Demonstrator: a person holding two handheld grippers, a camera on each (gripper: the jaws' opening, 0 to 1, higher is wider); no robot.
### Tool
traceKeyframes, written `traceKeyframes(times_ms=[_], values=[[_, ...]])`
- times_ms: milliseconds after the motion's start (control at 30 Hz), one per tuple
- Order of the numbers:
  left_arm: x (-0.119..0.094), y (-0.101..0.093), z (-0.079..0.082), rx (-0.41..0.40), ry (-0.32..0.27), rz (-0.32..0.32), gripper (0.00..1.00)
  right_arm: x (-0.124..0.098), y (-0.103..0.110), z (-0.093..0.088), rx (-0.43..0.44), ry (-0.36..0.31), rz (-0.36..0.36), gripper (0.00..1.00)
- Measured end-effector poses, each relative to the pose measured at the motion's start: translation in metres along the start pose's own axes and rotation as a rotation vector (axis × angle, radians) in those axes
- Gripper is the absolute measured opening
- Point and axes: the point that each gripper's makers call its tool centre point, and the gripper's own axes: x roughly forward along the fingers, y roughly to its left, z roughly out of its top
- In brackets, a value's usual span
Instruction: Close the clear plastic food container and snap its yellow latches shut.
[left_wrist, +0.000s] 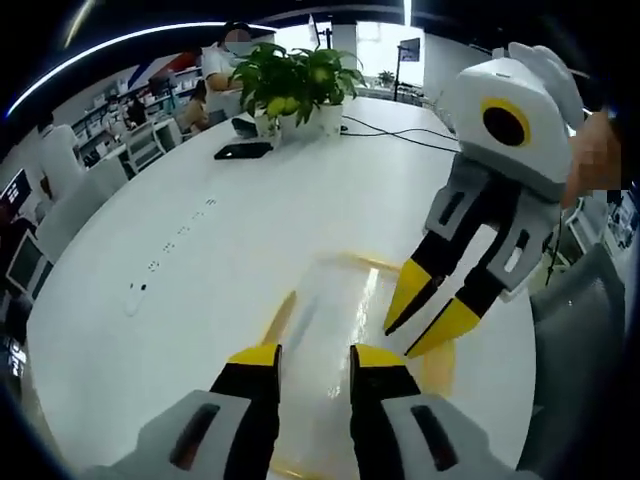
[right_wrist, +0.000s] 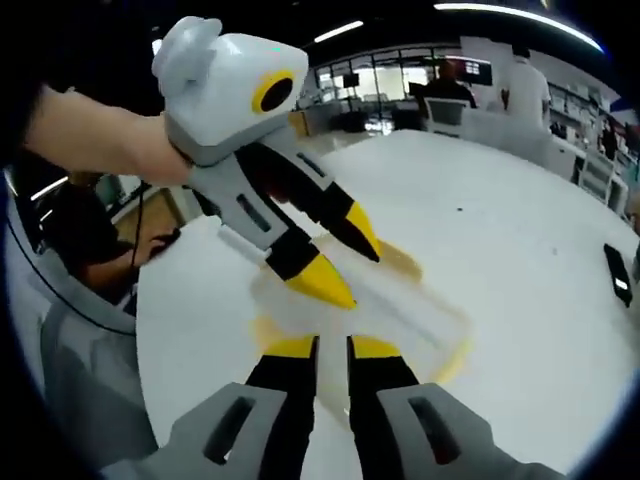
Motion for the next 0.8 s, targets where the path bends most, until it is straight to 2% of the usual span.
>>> traceKeyframes(times_ms=[333, 433, 633, 800], values=[[0.003, 0.004, 0.004, 0.016, 0.006, -0.009, 0.26, -0.002, 0.016, -0.007, -0.188, 0.025, 0.037, 0.19], [0.004, 0.003, 0.005, 0.021, 0.016, -0.028, 0.28, -0.002, 0.019, -0.009, -0.267, 0.034, 0.04, 0.22], [0.008, 0.003, 0.006, 0.009, 0.049, -0.074, 0.32, 0.003, 0.016, -0.013, -0.494, 0.053, -0.006, 0.24], [0.011, 0.002, 0.006, -0.009, 0.082, -0.126, 0.33, 0.007, 0.014, -0.017, -0.638, 0.073, -0.059, 0.26]])
